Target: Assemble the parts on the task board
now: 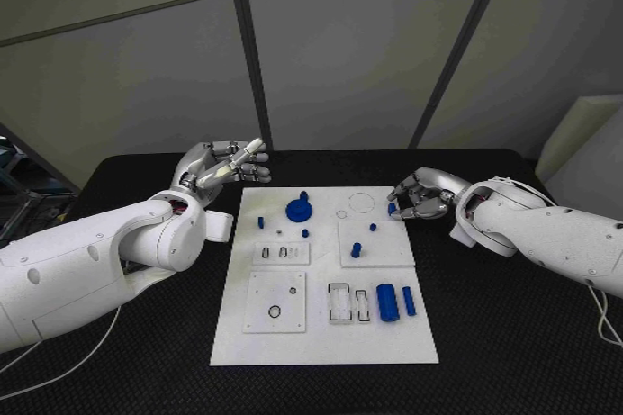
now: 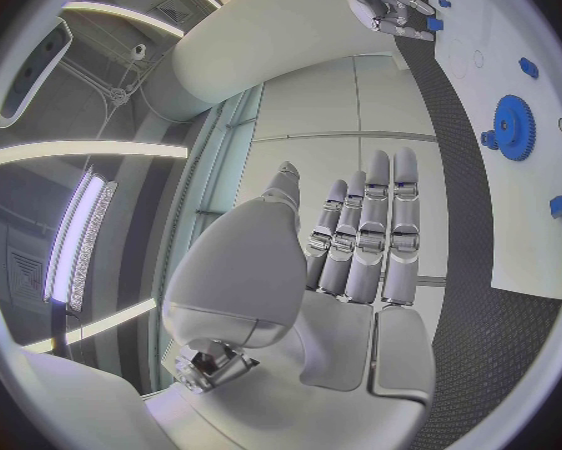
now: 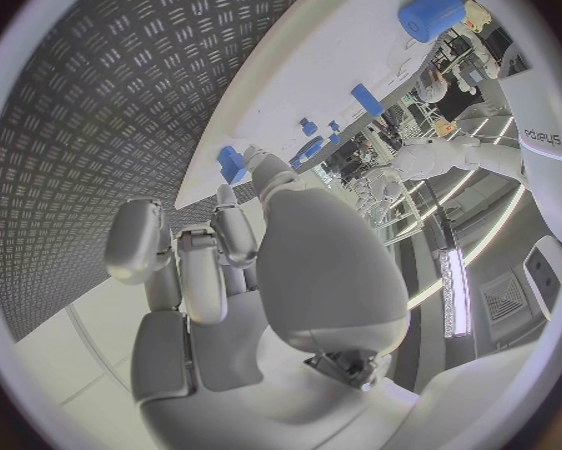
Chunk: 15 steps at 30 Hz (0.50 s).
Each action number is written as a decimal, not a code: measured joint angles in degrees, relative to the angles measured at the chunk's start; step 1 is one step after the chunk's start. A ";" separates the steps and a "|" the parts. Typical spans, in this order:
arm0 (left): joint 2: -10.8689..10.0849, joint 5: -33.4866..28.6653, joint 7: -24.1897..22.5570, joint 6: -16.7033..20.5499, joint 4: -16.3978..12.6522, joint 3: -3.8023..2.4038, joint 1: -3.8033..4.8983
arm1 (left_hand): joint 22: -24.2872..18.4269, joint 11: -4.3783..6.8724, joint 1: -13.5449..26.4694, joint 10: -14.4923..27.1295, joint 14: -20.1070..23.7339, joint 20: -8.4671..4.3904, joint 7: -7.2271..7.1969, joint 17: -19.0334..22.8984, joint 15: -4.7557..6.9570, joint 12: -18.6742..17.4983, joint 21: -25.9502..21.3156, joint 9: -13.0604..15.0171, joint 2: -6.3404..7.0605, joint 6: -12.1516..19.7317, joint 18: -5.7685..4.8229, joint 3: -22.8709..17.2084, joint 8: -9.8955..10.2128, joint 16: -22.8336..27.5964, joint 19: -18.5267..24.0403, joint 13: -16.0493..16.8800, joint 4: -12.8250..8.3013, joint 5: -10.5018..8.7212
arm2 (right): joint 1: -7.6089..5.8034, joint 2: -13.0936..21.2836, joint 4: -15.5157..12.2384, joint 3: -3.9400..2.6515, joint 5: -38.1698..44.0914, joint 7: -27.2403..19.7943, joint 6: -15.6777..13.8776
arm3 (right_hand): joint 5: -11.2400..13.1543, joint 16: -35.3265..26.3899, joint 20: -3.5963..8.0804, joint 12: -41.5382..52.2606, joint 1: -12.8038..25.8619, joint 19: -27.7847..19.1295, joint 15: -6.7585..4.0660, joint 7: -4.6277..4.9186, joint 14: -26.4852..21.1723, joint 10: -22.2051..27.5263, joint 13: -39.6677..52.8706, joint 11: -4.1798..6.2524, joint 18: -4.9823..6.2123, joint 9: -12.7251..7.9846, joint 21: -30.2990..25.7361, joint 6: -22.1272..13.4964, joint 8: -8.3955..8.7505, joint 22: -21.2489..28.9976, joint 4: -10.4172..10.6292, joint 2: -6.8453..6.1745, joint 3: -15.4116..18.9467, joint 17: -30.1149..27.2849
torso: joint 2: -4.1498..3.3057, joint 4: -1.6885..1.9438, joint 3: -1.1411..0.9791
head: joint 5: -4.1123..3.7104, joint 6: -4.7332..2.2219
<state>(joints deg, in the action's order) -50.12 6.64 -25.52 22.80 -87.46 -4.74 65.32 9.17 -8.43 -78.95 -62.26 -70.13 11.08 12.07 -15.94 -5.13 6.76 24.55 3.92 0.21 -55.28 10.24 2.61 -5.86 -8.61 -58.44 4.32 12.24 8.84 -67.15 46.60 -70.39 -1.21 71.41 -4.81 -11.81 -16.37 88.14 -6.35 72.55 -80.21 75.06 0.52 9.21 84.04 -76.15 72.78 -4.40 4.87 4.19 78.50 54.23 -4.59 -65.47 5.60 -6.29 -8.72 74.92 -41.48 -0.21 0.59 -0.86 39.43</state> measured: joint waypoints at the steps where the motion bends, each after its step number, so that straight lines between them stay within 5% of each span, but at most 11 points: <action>1: 0.00 0.00 0.00 0.00 0.00 0.00 0.00 | -0.02 0.00 0.00 0.00 0.00 0.00 0.00 -0.05 0.00 0.00 0.00 0.00 0.00 0.00 0.00 0.00 0.00 0.07 0.00 0.00 0.00 0.00 | 0.01 -0.03 0.06 0.00 0.03 0.00 0.02 | 0.00 0.00 0.00 0.00 -0.22 0.00 0.00 0.10 0.00 0.00 0.00 0.00 0.00 0.00 0.00 0.30 -0.03 -0.07 0.00 0.26 0.00 0.00 | 0.00 0.02 0.00 | -0.03 0.04; 15: -0.03 0.00 0.01 -0.03 0.03 0.00 -0.01 | -0.02 0.00 0.00 0.00 0.00 0.00 0.00 -0.04 0.00 0.00 0.00 0.00 0.00 0.00 0.00 0.16 0.00 0.17 0.00 0.00 -0.16 0.00 | 0.18 -0.86 0.80 0.00 0.64 0.06 0.13 | 0.00 0.00 0.15 0.67 -0.76 0.15 -0.44 -0.47 0.00 -0.62 0.71 0.62 -0.01 0.33 0.00 3.42 -1.36 -0.84 -0.53 1.49 -1.19 0.00 | 0.04 0.06 0.00 | -0.33 -0.05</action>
<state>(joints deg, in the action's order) -50.15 6.64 -25.52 22.77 -87.43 -4.74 65.30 9.15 -8.43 -78.95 -62.27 -70.13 11.08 12.07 -15.98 -5.14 6.76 24.55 3.92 0.21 -55.28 10.24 2.77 -5.86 -8.44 -58.44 4.32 12.08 8.84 -66.97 45.74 -69.59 -1.21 72.06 -4.75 -11.69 -16.37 88.14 -6.20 73.21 -80.97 75.22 0.08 8.74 84.05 -76.77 73.49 -3.78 4.87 4.52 78.50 57.65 -5.94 -66.31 5.07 -4.80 -9.92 74.91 -41.44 -0.15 0.59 -1.19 39.37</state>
